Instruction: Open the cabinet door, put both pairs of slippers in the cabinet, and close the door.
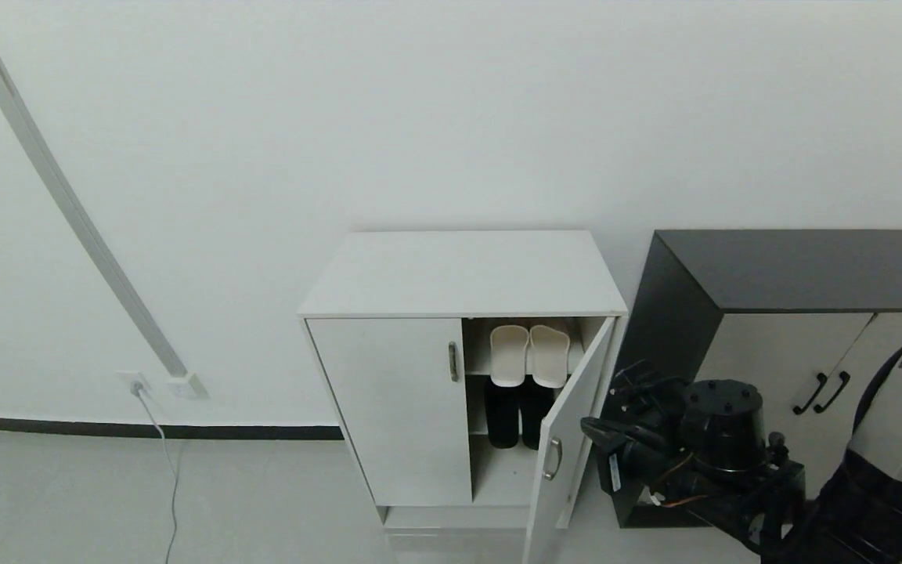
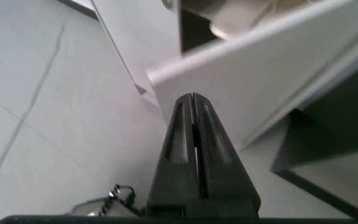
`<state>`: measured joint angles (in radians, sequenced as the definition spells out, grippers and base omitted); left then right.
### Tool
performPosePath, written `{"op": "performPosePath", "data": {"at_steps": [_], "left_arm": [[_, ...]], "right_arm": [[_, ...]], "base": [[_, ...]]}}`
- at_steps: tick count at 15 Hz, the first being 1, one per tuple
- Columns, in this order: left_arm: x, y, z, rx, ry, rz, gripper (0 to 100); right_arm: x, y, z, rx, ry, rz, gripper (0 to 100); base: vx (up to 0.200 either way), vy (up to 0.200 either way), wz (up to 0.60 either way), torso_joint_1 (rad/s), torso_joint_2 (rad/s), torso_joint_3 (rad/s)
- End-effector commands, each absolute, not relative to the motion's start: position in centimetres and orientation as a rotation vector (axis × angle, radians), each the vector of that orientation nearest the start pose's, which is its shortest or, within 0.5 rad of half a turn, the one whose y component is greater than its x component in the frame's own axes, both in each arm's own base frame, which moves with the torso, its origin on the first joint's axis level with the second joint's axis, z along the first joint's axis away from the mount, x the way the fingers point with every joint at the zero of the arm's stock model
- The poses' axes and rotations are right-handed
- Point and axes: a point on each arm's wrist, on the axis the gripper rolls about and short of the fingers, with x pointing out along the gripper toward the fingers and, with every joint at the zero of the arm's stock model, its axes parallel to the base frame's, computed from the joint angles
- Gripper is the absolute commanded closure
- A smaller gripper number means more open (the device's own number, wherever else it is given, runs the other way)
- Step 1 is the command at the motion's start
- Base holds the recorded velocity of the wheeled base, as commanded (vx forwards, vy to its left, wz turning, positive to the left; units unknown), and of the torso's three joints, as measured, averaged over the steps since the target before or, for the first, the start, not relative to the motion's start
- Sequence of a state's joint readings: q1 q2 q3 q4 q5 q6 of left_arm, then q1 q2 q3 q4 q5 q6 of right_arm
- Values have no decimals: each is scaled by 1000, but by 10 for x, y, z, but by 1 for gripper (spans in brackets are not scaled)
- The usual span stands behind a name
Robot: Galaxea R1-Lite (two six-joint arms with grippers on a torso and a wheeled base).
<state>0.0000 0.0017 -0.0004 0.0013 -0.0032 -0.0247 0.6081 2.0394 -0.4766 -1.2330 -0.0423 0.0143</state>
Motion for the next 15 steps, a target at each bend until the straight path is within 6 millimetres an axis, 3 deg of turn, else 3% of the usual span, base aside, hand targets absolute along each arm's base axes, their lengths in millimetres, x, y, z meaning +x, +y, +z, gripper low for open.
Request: {"op": "performPosePath", "data": {"at_steps": [1, 7, 15], "left_arm": [[-23, 0, 75, -25, 3, -3, 100], [-23, 0, 75, -25, 3, -3, 100], [-23, 0, 75, -26, 3, -3, 100]], "right_arm": [[243, 167, 54, -122, 358, 558, 100], [222, 154, 40, -142, 407, 561, 100], [237, 164, 23, -139, 404, 561, 100]], "base": [[200, 0, 0, 2, -2, -2], [200, 0, 0, 1, 2, 6], [0, 0, 0, 0, 0, 0]]}}
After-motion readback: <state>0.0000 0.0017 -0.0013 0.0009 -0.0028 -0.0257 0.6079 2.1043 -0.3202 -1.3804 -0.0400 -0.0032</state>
